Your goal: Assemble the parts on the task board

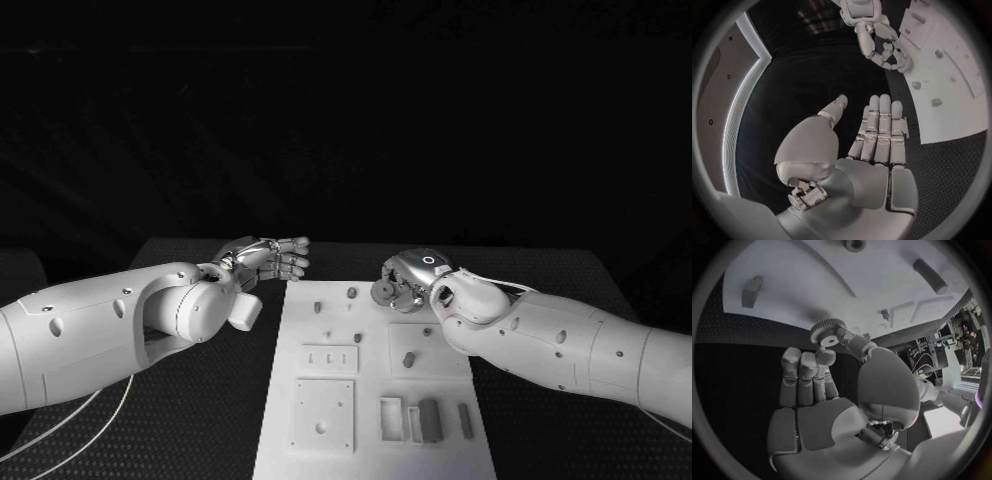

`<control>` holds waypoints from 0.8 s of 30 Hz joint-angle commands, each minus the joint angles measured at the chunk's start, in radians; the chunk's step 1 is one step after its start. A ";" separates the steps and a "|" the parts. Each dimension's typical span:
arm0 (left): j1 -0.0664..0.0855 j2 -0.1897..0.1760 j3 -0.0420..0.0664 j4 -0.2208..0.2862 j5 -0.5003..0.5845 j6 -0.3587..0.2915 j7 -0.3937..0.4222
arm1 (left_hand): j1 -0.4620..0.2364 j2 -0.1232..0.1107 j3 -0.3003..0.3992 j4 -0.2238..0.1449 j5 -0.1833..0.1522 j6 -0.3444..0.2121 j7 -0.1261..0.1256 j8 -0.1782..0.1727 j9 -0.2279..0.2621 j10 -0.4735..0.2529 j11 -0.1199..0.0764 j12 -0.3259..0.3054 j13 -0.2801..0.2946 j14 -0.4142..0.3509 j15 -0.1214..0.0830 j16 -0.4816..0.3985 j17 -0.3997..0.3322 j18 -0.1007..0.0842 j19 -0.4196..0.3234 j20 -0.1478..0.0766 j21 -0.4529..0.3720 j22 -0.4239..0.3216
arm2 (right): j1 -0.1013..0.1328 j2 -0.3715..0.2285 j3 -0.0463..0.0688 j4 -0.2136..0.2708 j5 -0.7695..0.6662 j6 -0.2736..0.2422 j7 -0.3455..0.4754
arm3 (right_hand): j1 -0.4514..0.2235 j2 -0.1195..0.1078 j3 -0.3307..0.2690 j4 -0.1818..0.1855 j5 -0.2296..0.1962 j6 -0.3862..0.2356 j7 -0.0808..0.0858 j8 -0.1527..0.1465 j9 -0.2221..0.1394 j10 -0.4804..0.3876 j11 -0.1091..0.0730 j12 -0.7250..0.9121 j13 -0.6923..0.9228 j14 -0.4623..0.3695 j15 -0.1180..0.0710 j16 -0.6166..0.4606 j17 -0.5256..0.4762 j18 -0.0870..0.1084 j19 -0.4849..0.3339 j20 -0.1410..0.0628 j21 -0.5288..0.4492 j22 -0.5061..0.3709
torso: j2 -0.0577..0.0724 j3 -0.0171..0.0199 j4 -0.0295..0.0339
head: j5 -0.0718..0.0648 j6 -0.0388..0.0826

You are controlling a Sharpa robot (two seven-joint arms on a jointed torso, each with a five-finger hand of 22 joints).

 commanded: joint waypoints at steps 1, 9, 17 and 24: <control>0.001 -0.001 0.001 0.003 -0.004 0.008 0.007 | -0.010 0.001 0.001 -0.006 -0.003 0.004 0.006 -0.006 0.002 0.004 0.005 -0.006 0.002 -0.004 0.002 -0.006 0.001 0.016 -0.007 0.001 0.007 -0.001 | 0.000 0.011 0.000 0.018 -0.057 -0.025 -0.035 | 0.003 -0.011 -0.002 0.006 0.007 0.066 0.003 0.002 0.031 0.008 0.003 -0.004 -0.002 0.000 -0.008 0.002 -0.002 0.043 0.008 -0.003 0.006 0.003 | 0.001 -0.0006 0.0017 | 0.000 0.001; 0.001 0.002 0.001 0.005 -0.004 0.010 0.007 | -0.011 0.001 0.001 -0.007 -0.003 0.004 0.006 -0.006 0.002 0.004 0.005 -0.006 0.002 -0.004 0.002 -0.006 0.001 0.016 -0.008 0.001 0.007 -0.001 | -0.004 0.054 -0.002 0.009 -0.135 -0.033 -0.053 | 0.003 -0.017 0.004 0.013 0.007 0.065 0.003 -0.001 0.030 0.012 0.002 -0.006 -0.004 0.003 -0.009 0.001 -0.003 0.043 0.011 -0.004 0.006 0.002 | 0.001 -0.0014 0.0023 | 0.001 0.005; 0.001 0.003 0.001 0.005 -0.004 0.009 0.007 | -0.011 0.001 0.002 -0.007 -0.003 0.004 0.006 -0.007 0.002 0.004 0.005 -0.006 0.002 -0.004 0.002 -0.006 0.001 0.016 -0.008 0.001 0.007 -0.002 | -0.014 0.083 -0.004 0.015 -0.135 -0.029 -0.058 | 0.006 -0.019 0.011 0.016 0.007 0.067 0.002 -0.002 0.030 0.016 0.002 -0.008 -0.006 0.006 -0.009 0.000 -0.005 0.043 0.012 -0.005 0.005 0.000 | 0.001 -0.0007 0.0024 | 0.002 0.004; 0.001 0.006 0.001 0.005 -0.004 0.009 0.007 | -0.011 0.001 0.002 -0.008 -0.003 0.004 0.006 -0.007 0.002 0.005 0.005 -0.007 0.002 -0.004 0.002 -0.007 0.002 0.016 -0.008 0.001 0.007 -0.002 | -0.023 0.103 -0.006 0.013 -0.131 -0.021 -0.057 | 0.004 -0.020 0.012 0.018 0.007 0.067 0.002 -0.002 0.030 0.017 0.002 -0.009 -0.006 0.007 -0.009 -0.001 -0.006 0.043 0.014 -0.005 0.005 0.000 | 0.001 0.0005 0.0012 | 0.006 0.001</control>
